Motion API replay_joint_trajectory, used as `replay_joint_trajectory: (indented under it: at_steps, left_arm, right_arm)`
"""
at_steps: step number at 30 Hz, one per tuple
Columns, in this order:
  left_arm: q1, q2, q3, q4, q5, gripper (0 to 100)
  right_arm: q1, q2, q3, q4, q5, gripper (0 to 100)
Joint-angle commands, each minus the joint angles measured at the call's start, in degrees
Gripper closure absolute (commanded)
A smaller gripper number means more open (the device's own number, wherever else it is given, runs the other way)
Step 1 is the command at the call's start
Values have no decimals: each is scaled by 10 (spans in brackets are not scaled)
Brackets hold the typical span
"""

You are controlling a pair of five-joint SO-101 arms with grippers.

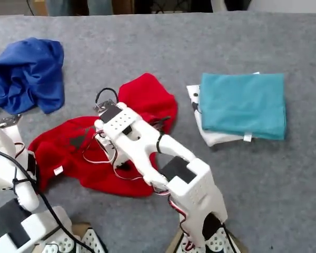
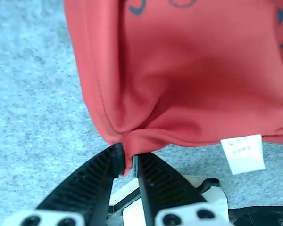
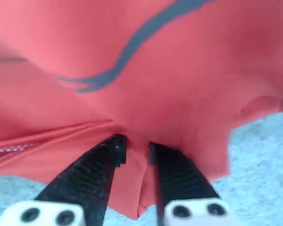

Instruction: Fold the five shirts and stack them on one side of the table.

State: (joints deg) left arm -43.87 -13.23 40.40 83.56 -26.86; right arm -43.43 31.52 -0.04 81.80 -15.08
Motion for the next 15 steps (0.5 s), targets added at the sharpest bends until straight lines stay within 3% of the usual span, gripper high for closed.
replay_joint_trajectory:
  at_steps: [1, 8, 15]
  left_arm:
    - [2, -11, 1, -3, 5, 971]
    - [0, -17, -1, 1, 3, 971]
    - [0, -11, -20, 3, 6, 971]
  right_arm:
    - [4, 17, -15, -24, 28, 982]
    - [12, -22, -11, -9, 48, 985]
    - [62, -213, -13, 51, 104, 985]
